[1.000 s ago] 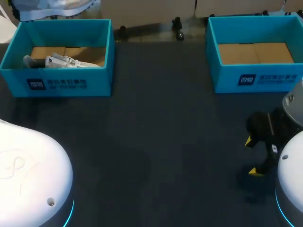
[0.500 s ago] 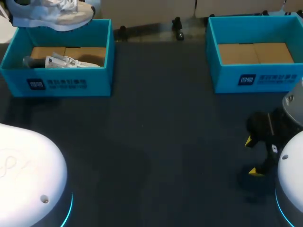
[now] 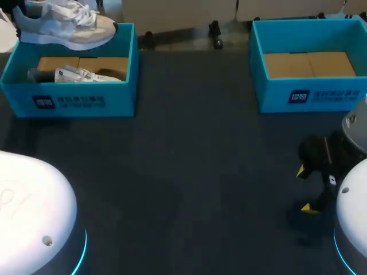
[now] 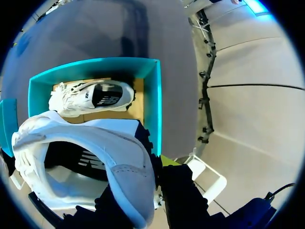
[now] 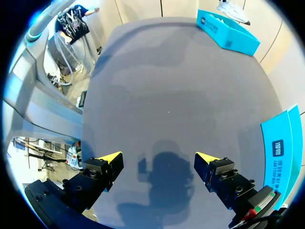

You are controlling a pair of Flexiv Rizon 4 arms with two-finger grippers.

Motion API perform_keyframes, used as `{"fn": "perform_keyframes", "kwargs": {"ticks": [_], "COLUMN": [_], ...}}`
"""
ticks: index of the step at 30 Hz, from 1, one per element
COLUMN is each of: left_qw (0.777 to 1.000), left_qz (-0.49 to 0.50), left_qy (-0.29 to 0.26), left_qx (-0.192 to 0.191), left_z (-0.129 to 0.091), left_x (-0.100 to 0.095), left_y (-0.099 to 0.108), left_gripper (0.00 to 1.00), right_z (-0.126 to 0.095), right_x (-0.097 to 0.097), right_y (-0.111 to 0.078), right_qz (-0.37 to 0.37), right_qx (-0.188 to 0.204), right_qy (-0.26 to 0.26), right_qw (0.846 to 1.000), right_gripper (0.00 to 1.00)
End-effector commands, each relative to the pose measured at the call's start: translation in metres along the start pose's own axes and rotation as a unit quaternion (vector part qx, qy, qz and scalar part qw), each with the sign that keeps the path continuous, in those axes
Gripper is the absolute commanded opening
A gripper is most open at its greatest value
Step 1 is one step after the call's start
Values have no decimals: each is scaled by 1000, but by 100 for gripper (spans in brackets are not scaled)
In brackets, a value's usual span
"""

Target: Take the shoe out of the shoebox, open the shoe tongue, remove and reinsert the insole, then place the shoe into the shoebox

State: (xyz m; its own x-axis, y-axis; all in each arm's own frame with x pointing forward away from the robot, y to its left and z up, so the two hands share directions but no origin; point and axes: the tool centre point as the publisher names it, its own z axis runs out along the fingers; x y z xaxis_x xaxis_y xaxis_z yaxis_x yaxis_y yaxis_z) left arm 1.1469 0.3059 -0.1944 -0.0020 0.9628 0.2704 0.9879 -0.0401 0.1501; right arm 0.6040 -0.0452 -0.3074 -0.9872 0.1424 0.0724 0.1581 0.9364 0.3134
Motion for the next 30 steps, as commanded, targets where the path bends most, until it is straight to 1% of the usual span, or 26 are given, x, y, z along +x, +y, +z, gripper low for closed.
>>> {"fn": "perform_keyframes", "kwargs": {"ticks": [1,7,13,16,28,30], "left_qw": [1000,1000,1000,1000,1000,1000], "left_qz": [1,4,8,5,11,11], "left_qy": [2,4,0,8,0,0], "left_qx": [1,10,17,23,27,27], "left_z": [9,23,32,38,40,40], "left_x": [-1,-2,3,4,3,2], "left_y": [2,3,-2,-4,-7,-5], "left_gripper": [0,0,0,0,0,0], "right_z": [0,0,0,0,0,0], "right_x": [2,2,2,2,2,2], "right_y": [0,0,0,0,0,0], "right_qz": [0,0,0,0,0,0], "right_qx": [1,1,1,1,1,1], "right_qy": [-2,-2,-2,-2,-2,-2], "right_qw": [1000,1000,1000,1000,1000,1000], "right_gripper": [100,100,100,100,100,100]}}
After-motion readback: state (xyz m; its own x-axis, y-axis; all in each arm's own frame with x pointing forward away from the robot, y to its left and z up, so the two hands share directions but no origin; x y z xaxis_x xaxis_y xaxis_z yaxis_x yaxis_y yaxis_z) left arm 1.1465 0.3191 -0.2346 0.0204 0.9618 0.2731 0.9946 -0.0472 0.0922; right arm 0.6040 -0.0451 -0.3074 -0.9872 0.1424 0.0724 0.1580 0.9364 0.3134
